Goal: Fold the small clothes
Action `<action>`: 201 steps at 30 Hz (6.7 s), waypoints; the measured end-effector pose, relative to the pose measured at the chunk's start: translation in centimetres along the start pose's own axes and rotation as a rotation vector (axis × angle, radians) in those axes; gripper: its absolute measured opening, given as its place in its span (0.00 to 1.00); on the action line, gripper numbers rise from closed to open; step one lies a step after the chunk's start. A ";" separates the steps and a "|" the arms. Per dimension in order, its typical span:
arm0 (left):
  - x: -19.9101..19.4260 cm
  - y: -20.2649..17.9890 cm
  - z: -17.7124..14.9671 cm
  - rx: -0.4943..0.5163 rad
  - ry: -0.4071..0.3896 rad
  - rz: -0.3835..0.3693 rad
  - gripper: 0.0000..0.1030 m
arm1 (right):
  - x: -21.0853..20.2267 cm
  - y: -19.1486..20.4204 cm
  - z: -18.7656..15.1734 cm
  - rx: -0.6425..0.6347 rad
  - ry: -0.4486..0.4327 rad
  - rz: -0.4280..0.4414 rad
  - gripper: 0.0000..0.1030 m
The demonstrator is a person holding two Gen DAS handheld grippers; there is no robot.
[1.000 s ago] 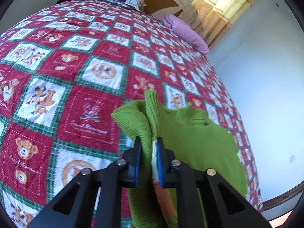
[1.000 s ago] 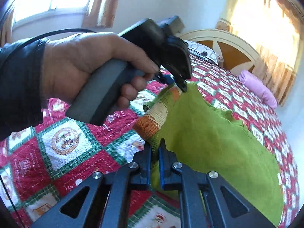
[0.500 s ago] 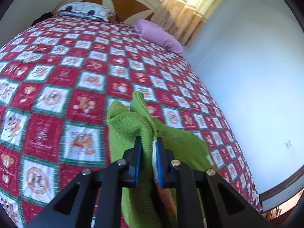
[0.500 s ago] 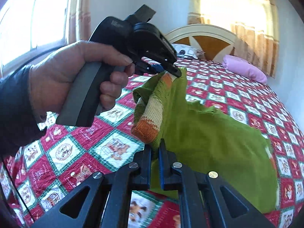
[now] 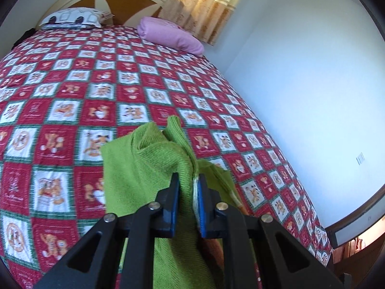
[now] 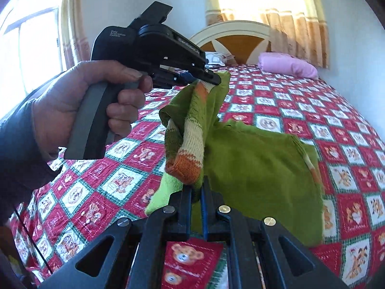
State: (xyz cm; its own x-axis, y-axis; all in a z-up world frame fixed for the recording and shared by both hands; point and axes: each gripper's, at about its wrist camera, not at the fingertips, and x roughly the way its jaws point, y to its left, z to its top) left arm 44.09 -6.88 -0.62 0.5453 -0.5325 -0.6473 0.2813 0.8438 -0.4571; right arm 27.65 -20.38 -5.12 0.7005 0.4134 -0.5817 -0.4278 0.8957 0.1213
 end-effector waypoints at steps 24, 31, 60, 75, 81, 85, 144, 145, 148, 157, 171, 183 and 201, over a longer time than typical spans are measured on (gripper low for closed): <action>11.4 -8.3 -1.4 0.083 0.149 -0.029 0.14 | -2.5 -11.3 -3.4 0.252 0.039 -0.047 0.05; 14.2 -9.4 -2.4 0.100 0.170 -0.026 0.14 | -2.4 -14.1 -5.2 0.339 0.056 -0.056 0.05; 5.5 0.2 -14.9 0.158 0.078 0.162 0.92 | 6.4 -15.8 0.0 0.263 0.239 -0.159 0.05; 3.2 1.3 -17.3 0.055 0.022 0.088 0.95 | 11.6 -4.2 6.7 -0.191 0.253 -0.003 0.05; 2.6 2.1 -17.5 0.012 0.002 0.047 0.95 | 18.5 -4.4 6.0 -0.055 0.411 0.153 0.03; 2.5 2.1 -17.5 0.013 -0.001 0.043 0.95 | 18.3 -2.1 5.4 -0.133 0.380 0.128 0.06; 5.1 2.4 -14.0 -0.041 -0.053 0.185 1.00 | 11.7 -23.6 2.2 0.431 0.224 -0.162 0.09; 5.0 2.5 -13.9 -0.052 -0.056 0.175 1.00 | 10.9 -23.6 2.2 0.435 0.204 -0.168 0.21; 4.2 3.3 -14.3 -0.097 -0.067 0.128 1.00 | 6.5 -22.9 1.9 0.466 0.145 -0.142 0.46; 4.2 2.6 -14.4 -0.083 -0.072 0.155 1.00 | 1.6 -15.4 -3.9 0.252 0.292 -0.087 0.13; 5.4 3.3 -14.3 -0.094 -0.013 0.096 1.00 | -1.0 -19.2 -3.9 0.408 0.154 0.021 0.55; 6.0 2.7 -14.5 -0.047 -0.003 0.067 1.00 | 9.0 -27.0 -1.8 0.791 0.151 0.301 0.55; 4.9 -0.2 -13.3 0.083 0.008 0.050 0.41 | 11.4 -24.0 1.6 0.642 0.150 0.316 0.25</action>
State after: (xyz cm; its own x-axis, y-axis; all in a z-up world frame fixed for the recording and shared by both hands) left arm 36.19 -10.59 -11.83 0.5539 -0.4903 -0.6730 0.3186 0.8715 -0.3727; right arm 46.80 -36.87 -13.35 0.4932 0.6828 -0.5391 -0.1450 0.6755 0.7230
